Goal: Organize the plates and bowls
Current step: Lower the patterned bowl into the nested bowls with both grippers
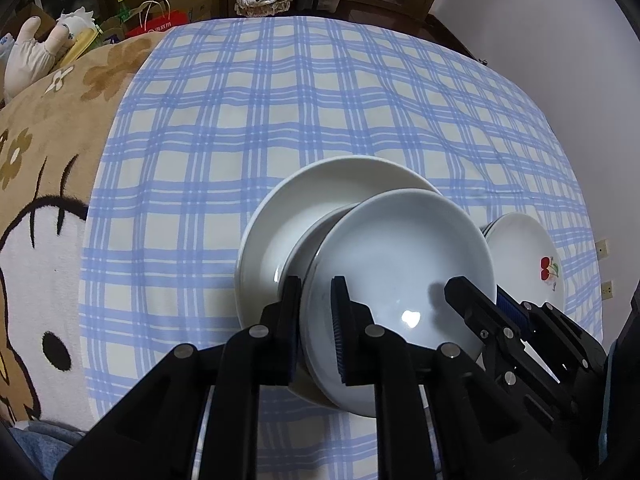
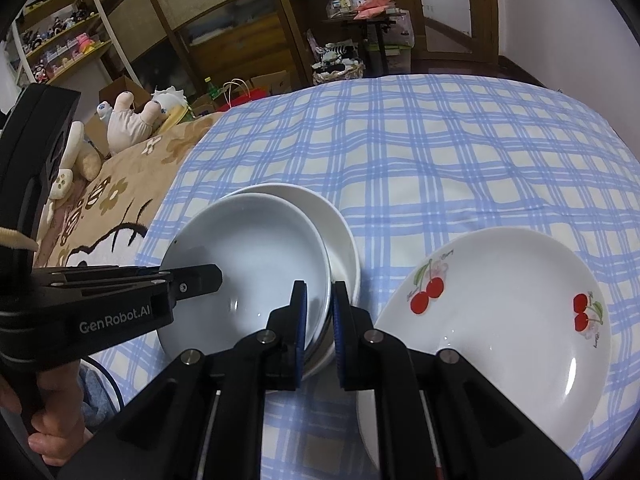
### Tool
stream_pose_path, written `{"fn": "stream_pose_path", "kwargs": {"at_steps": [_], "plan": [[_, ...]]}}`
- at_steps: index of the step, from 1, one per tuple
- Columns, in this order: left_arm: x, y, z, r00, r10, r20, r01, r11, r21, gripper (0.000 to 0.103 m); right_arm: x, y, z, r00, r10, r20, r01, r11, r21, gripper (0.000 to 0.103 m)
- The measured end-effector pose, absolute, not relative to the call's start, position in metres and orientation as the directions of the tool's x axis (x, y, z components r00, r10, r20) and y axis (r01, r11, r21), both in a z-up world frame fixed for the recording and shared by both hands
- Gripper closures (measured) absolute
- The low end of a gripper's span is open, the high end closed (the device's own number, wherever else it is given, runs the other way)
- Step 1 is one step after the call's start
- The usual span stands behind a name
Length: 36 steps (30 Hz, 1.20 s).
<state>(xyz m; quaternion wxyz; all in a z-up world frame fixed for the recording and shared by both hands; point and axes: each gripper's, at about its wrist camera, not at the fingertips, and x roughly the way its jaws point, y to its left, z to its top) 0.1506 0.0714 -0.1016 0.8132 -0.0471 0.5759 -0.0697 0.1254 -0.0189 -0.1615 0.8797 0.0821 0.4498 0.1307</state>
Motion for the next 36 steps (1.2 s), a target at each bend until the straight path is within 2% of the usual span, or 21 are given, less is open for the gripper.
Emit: {"fn": "stream_pose_path", "kwargs": {"at_steps": [36], "plan": [[0.149,0.077,-0.100,0.286,-0.177,-0.942,0.041,0.984,-0.173,0.087,0.137,-0.015,-0.161,0.552,0.298,-0.779,-0.160,0.954,0.252,0.090]]}}
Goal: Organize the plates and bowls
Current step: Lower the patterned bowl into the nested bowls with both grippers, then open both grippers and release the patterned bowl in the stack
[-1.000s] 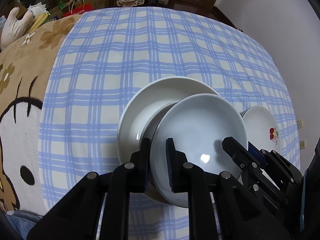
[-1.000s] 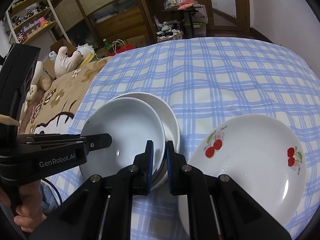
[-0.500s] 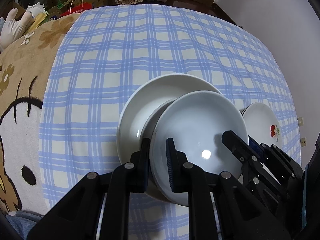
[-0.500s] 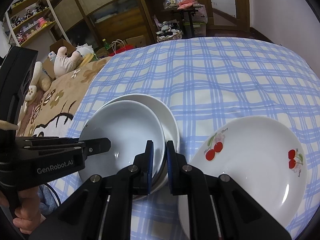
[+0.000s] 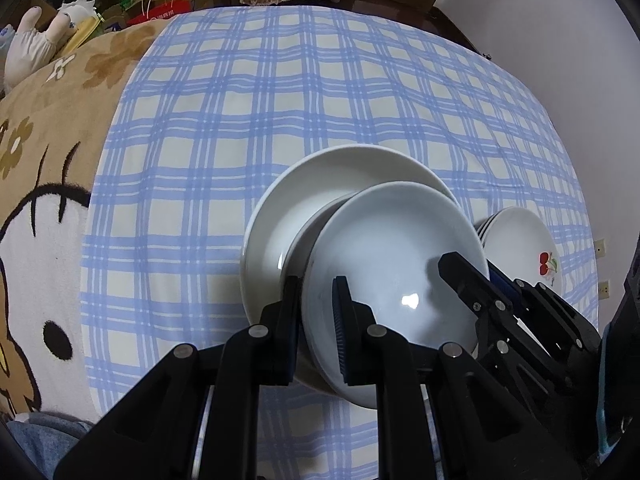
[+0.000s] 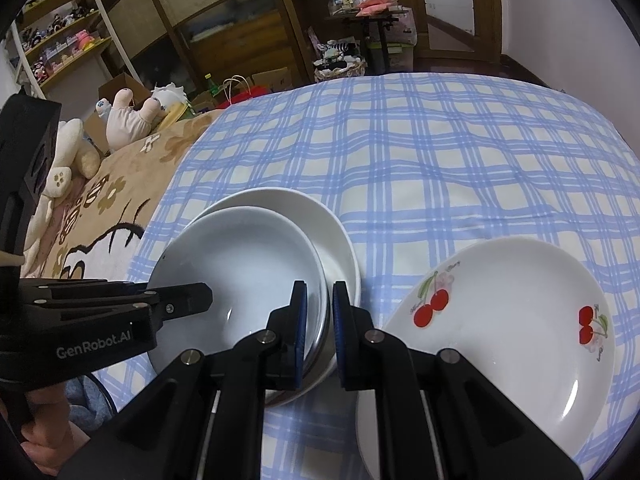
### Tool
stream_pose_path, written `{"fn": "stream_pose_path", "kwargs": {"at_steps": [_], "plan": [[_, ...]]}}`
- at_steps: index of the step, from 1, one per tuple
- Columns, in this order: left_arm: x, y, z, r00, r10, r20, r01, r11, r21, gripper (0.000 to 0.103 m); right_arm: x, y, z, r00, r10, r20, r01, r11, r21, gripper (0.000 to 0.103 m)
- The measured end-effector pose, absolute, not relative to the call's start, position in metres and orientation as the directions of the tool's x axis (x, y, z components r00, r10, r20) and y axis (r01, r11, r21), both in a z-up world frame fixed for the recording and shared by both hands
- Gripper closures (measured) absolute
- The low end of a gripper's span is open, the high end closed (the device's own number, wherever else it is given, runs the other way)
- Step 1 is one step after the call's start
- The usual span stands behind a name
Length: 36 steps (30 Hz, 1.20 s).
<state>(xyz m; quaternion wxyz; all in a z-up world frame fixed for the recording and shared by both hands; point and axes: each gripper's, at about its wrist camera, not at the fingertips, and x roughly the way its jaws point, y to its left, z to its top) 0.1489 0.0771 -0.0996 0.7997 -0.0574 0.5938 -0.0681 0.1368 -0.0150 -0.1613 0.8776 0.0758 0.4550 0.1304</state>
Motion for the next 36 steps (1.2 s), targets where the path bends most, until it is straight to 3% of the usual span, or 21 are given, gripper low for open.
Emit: {"fn": "stream_pose_path", "kwargs": {"at_steps": [9,14,16,23,26,36], "plan": [[0.149,0.077,-0.098,0.265,-0.189,-0.946,0.037,0.982,-0.185,0.082,0.142,-0.015,-0.163,0.550,0.309,-0.775,-0.153,0.950,0.271,0.090],[0.150,0.078,-0.096,0.251,-0.254,-0.934,0.039,0.967,-0.252,0.058,0.144,-0.018,-0.163,0.539,0.329,-0.776,-0.162,0.944,0.288,0.090],[0.148,0.078,-0.093,0.259,-0.259,-0.930,0.047,0.966,-0.256,0.054,0.143,-0.018,-0.162,0.542,0.329,-0.773,-0.164,0.944,0.287,0.090],[0.145,0.077,-0.090,0.266,-0.237,-0.934,0.063,0.971,-0.229,0.051,0.142,-0.021,-0.162,0.544,0.333,-0.770,-0.164,0.942,0.292,0.090],[0.142,0.076,-0.085,0.310,-0.118,-0.943,0.061,0.993,-0.105,0.042,0.141,-0.023,-0.162,0.541,0.346,-0.766,-0.168,0.937,0.305,0.090],[0.135,0.092,-0.081,0.336,-0.117,-0.935,0.023,0.993,-0.115,0.040,0.139,-0.026,-0.161,0.542,0.349,-0.765,-0.164,0.936,0.311,0.089]]}}
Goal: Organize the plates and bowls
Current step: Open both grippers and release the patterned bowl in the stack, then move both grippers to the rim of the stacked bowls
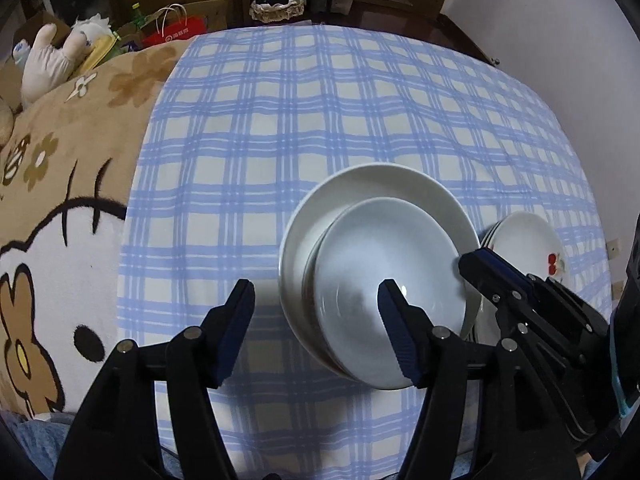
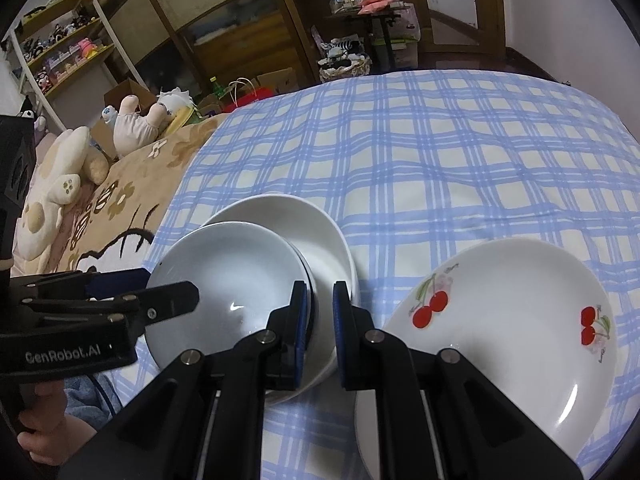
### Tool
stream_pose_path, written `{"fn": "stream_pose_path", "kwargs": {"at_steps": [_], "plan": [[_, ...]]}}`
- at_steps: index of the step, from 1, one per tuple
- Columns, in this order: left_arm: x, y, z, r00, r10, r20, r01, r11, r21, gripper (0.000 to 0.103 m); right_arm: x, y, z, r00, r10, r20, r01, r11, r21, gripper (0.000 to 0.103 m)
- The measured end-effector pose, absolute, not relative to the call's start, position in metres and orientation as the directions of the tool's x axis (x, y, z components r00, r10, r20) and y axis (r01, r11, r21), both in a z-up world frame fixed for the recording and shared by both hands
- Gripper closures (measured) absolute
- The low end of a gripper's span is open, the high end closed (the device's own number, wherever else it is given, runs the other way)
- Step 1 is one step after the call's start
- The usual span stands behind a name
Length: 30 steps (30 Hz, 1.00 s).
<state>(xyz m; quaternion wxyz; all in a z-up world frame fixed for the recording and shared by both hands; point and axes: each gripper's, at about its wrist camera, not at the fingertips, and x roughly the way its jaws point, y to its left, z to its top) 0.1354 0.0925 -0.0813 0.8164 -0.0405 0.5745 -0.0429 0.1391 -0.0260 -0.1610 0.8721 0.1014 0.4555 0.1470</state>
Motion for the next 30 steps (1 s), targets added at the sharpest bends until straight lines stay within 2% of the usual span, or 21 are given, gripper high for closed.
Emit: {"fn": "stream_pose_path", "kwargs": {"at_steps": [10,13,16,19,21,23,25,30], "plan": [[0.132,0.111,-0.072,0.377,-0.151,-0.914,-0.018,0.985,-0.170,0.039,0.133,-0.038,-0.149,0.562,0.337,-0.755,-0.140,0.939,0.315,0.085],[0.129,0.117,-0.068,0.393,-0.144,-0.908,-0.028,0.985,-0.168,0.038,0.131,-0.042,-0.142,0.574,0.328,-0.750,-0.134,0.941,0.309,0.067],[0.126,0.123,-0.064,0.407,-0.140,-0.903,-0.040,0.985,-0.171,0.031,0.127,-0.047,-0.136,0.591,0.319,-0.741,-0.122,0.943,0.309,0.057],[0.124,0.129,-0.059,0.426,-0.121,-0.897,-0.052,0.986,-0.158,0.027,0.125,-0.051,-0.131,0.600,0.306,-0.739,-0.108,0.947,0.304,0.038],[0.122,0.132,-0.056,0.436,-0.102,-0.894,-0.049,0.989,-0.137,0.024,0.123,-0.052,-0.128,0.605,0.297,-0.739,-0.105,0.949,0.297,0.033],[0.121,0.133,-0.054,0.444,-0.092,-0.891,-0.039,0.992,-0.121,0.020,0.123,-0.055,-0.127,0.604,0.278,-0.747,-0.100,0.956,0.275,0.021],[0.121,0.134,-0.053,0.449,-0.091,-0.889,-0.024,0.993,-0.113,0.020,0.121,-0.057,-0.125,0.614,0.258,-0.746,-0.093,0.962,0.256,0.015],[0.125,0.136,-0.056,0.438,-0.111,-0.892,0.001,0.992,-0.122,0.019,0.121,-0.064,-0.123,0.618,0.234,-0.750,-0.072,0.968,0.242,0.014]]}}
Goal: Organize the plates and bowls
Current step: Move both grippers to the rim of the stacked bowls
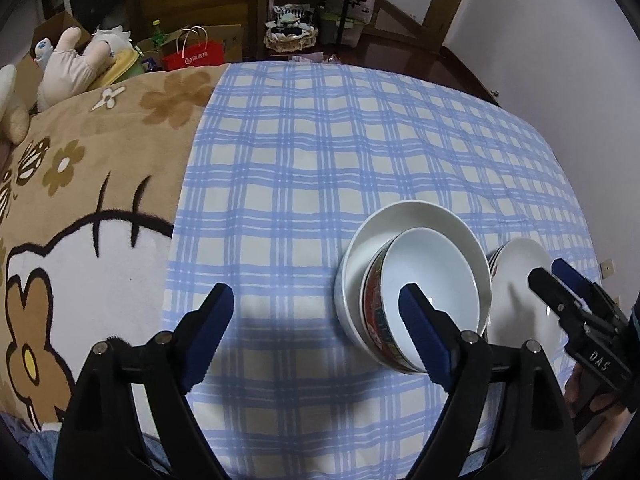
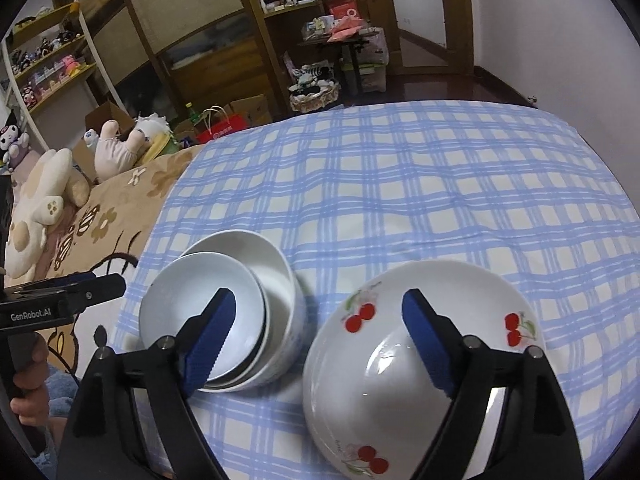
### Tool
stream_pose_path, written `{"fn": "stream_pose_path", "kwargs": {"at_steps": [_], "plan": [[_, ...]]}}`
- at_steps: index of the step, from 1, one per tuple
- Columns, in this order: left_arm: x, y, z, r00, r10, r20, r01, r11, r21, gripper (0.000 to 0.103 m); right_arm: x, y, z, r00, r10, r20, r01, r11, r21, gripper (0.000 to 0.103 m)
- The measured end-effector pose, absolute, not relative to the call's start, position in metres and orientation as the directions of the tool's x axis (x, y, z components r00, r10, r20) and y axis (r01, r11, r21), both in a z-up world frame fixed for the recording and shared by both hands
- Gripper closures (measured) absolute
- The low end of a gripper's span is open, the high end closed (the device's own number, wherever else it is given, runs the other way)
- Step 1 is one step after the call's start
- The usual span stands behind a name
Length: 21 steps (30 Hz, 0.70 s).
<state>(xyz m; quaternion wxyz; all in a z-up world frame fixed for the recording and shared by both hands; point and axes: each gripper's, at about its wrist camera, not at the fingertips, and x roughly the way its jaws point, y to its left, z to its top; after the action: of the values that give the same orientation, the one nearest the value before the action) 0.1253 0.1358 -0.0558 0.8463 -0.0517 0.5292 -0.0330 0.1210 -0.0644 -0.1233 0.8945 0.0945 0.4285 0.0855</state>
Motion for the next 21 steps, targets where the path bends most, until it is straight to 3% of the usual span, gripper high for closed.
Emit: {"fn": "stream_pose_path", "kwargs": {"at_steps": [21], "plan": [[0.142,0.155,-0.079,0.400,-0.072,-0.914,-0.004,0.997,-0.080,0.019,0.129,-0.068,-0.139,0.613,0.204,-0.763,-0.048,0.974,0.222,0.013]]}}
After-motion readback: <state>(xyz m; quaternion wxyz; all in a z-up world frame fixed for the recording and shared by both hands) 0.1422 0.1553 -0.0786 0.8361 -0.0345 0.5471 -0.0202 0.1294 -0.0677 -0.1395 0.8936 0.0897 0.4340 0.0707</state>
